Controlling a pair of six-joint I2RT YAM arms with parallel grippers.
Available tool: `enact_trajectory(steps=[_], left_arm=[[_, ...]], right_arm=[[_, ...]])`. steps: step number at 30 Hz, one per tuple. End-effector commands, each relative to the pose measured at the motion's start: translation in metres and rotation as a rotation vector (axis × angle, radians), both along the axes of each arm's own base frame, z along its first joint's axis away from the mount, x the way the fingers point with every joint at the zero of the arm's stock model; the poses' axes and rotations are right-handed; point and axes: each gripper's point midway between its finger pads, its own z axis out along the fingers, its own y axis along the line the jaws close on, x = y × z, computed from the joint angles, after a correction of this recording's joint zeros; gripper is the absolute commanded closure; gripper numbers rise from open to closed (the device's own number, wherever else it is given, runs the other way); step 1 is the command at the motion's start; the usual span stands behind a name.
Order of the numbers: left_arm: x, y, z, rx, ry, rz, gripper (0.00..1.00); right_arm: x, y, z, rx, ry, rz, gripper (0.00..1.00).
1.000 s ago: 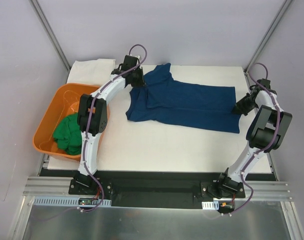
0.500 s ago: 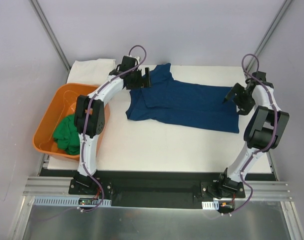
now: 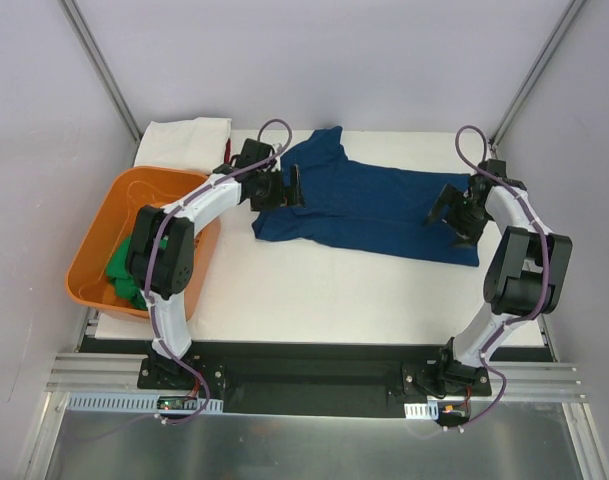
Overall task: Fold and stack the t-shirts
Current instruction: Fold the flattened tshirt in 1/3 of the way
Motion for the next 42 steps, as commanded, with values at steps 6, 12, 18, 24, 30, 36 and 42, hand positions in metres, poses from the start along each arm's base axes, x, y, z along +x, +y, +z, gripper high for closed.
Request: enact_trajectory(steps=[6,12,18,24,30,36,42], left_arm=[[-0.011,0.002,-0.061,0.011,0.173,0.013,0.01],[-0.044,0.033,-0.092,0.13,0.249,0.067,0.01],[-0.093,0.051,-0.094,0.144,0.307,0.088,0.01],[-0.138,0.054,-0.085,0.137,0.32,0.102,0.01],[-0.206,0.048,-0.091,0.189,0.343,0.108,0.01],[-0.254,0.071,-0.102,0.184,0.376,0.193,0.0],[-0.288,0.071,-0.1,0.121,0.389,0.155,0.01]], right_arm=[[0.016,-0.004,-0.027,-0.002,0.054,0.029,0.03],[-0.003,-0.011,-0.048,-0.022,0.144,0.044,0.03],[-0.031,-0.013,-0.051,0.062,0.147,-0.009,0.03],[-0.073,-0.003,-0.054,0.101,0.193,-0.045,0.03],[-0.115,0.014,-0.062,0.14,0.223,-0.079,0.03],[-0.156,0.007,-0.07,0.059,0.297,-0.147,0.03],[-0.186,0.011,-0.077,0.033,0.323,-0.165,0.03]])
